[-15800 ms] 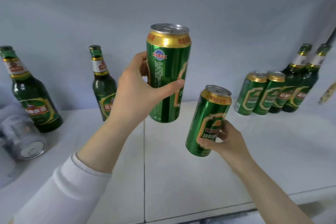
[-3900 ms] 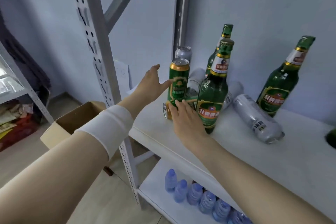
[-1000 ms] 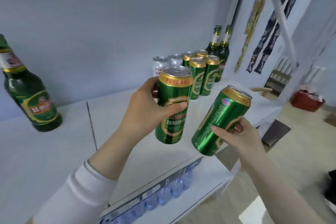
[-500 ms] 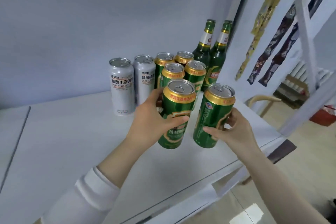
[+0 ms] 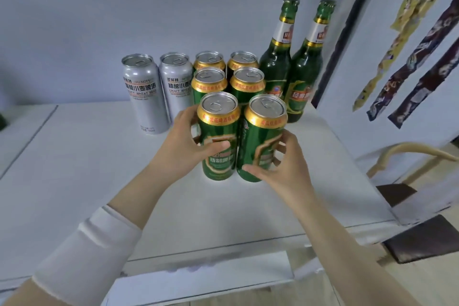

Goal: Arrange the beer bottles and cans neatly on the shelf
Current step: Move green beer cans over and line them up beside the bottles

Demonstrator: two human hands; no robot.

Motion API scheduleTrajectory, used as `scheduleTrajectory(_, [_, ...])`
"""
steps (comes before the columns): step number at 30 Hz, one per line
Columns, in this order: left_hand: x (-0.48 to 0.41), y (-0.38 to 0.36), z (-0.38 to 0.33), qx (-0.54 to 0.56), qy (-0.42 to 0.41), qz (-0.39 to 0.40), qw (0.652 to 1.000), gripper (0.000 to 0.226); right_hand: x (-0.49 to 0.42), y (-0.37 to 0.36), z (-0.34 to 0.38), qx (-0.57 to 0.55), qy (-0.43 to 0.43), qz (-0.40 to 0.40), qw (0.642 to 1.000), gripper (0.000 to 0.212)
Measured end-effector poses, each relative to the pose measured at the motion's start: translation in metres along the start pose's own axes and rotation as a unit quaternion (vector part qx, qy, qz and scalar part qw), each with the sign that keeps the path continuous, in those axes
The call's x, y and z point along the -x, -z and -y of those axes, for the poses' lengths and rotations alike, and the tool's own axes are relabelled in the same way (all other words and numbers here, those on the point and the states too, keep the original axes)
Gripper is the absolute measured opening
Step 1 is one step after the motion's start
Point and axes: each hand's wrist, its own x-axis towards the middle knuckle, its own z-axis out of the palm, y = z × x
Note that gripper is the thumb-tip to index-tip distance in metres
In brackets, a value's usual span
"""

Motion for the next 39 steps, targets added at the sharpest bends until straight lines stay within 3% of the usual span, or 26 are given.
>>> scheduleTrajectory(4, [0.006,0.016,-0.023,-0.103,-0.083,-0.022,0.991,0.099,0.007,0.013,-0.021,-0.001,0.004,0.063,0.998,0.074])
scheduleTrajectory(7, [-0.001,0.021,-0.044,-0.212,-0.142,-0.015,0.967,0.090,0.006,0.006,-0.025,-0.017,-0.010,0.029,0.999,0.059])
scheduleTrajectory(11, [-0.017,0.023,-0.051,-0.330,-0.154,0.049,0.930,0.077,0.004,-0.007,-0.025,-0.030,-0.004,-0.015,0.999,0.058])
scheduleTrajectory(22, [-0.021,0.027,-0.053,-0.351,-0.166,0.056,0.920,0.076,0.001,-0.021,-0.019,0.042,0.002,-0.055,0.998,0.065])
scheduleTrajectory(39, [-0.018,0.021,-0.048,-0.377,-0.146,0.045,0.913,0.071,0.003,-0.018,0.002,0.170,-0.026,-0.014,0.985,0.068])
